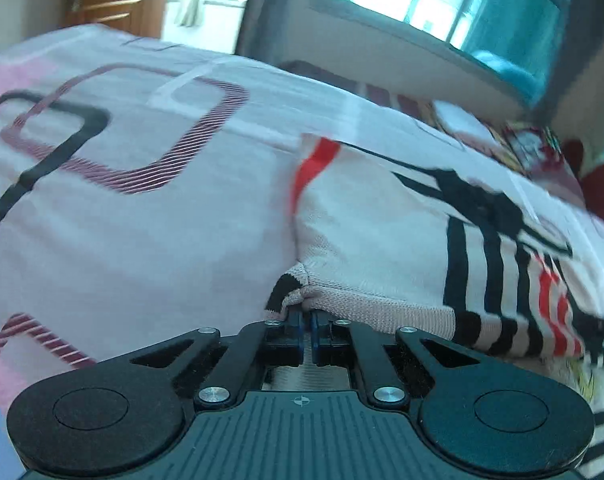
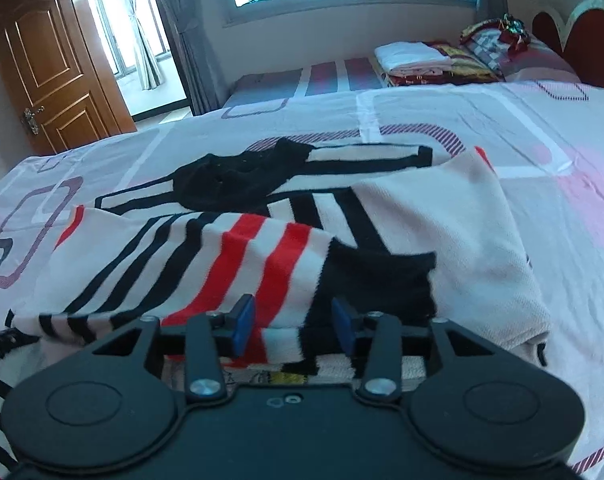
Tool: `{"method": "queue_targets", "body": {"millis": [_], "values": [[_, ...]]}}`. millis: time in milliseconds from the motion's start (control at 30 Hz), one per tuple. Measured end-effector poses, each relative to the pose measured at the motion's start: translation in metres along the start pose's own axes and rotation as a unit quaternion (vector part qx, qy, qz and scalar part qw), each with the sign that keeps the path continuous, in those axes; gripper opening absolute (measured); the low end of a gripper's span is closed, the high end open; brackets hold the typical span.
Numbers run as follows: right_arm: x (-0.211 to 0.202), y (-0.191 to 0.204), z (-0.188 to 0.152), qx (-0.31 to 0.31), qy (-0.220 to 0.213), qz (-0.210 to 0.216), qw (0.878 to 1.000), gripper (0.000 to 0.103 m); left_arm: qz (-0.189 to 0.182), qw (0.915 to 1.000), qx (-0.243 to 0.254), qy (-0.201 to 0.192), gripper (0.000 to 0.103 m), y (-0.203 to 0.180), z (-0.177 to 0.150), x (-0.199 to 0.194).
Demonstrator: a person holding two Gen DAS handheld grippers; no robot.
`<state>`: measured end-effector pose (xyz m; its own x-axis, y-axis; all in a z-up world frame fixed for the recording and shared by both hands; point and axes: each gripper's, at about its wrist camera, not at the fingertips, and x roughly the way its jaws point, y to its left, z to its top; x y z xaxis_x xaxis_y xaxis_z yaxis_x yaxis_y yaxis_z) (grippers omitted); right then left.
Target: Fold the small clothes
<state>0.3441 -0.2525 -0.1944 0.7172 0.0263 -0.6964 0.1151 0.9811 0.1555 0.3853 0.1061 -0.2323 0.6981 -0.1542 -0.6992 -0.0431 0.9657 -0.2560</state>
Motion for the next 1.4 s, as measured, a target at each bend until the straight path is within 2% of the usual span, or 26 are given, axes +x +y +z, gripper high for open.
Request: {"method": "queue_targets", "body": {"millis": [100, 167, 300, 433, 533, 667, 733, 800, 867, 900, 1000, 1100, 1167, 1300, 1400], "values": [[0.002, -0.012, 0.0, 0.01, 0.002, -0.03, 1.0, 0.036, 0.006, 0.9999, -0.007, -0.013, 0.006, 0.0, -0.006, -0.001], [0.004, -0.02, -0.005, 0.019, 0.004, -0.024, 1.0, 0.037, 0.016, 0.9997, 0.005, -0.017, 0.006, -0.005, -0.01, -0.001], [0.008, -0.013, -0.008, -0.028, 0.006, -0.038, 0.999, 0.035, 0.016, 0.9997, 0.018, 0.008, 0.007, -0.009, -0.005, -0.01], [0.0, -0.019, -0.005, -0.005, 0.007, -0.034, 0.999, 0.036, -0.004, 0.9994, 0.028, 0.021, 0.007, -0.013, -0.006, -0.037], [-0.01, -0.015, 0.002, 0.014, -0.011, -0.005, 1.0, 0.038, -0.022, 0.9992, 0.035, 0.0, 0.007, -0.026, 0.001, -0.048], [-0.008, 0.005, 0.014, -0.008, -0.018, 0.015, 1.0, 0.039, -0.035, 0.9982, 0.047, -0.012, 0.007, -0.046, 0.019, -0.029], [-0.002, 0.015, 0.015, -0.022, -0.01, 0.018, 1.0, 0.04, -0.019, 0.9977, 0.065, 0.004, 0.007, -0.051, 0.019, -0.011], [0.004, 0.019, 0.01, -0.038, 0.005, 0.015, 0.999, 0.039, -0.007, 0.9972, 0.066, 0.036, 0.007, -0.046, 0.013, 0.005], [0.01, 0.018, -0.001, -0.068, 0.024, -0.007, 0.997, 0.039, -0.015, 0.9971, 0.071, 0.024, 0.006, -0.038, 0.004, 0.005], [0.009, 0.015, -0.008, -0.083, 0.02, -0.013, 0.996, 0.039, -0.015, 0.997, 0.072, 0.025, 0.006, -0.037, 0.004, 0.003], [0.004, 0.002, -0.008, -0.065, 0.017, -0.015, 0.998, 0.039, -0.011, 0.9979, 0.047, 0.043, 0.007, -0.041, 0.015, -0.003], [-0.002, -0.005, 0.0, -0.044, 0.018, -0.014, 0.999, 0.04, -0.027, 0.9956, 0.088, 0.019, 0.007, -0.065, 0.029, -0.009], [-0.005, -0.01, 0.01, -0.025, 0.003, -0.004, 1.0, 0.041, -0.044, 0.9942, 0.096, 0.019, 0.007, -0.082, 0.038, -0.003], [0.004, -0.003, 0.029, -0.037, -0.008, 0.0, 0.999, 0.041, -0.049, 0.9929, 0.108, 0.009, 0.007, -0.114, 0.048, 0.017], [0.017, 0.009, 0.036, -0.056, -0.004, 0.01, 0.998, 0.041, -0.045, 0.9915, 0.12, 0.019, 0.007, -0.131, 0.046, 0.035]]}}
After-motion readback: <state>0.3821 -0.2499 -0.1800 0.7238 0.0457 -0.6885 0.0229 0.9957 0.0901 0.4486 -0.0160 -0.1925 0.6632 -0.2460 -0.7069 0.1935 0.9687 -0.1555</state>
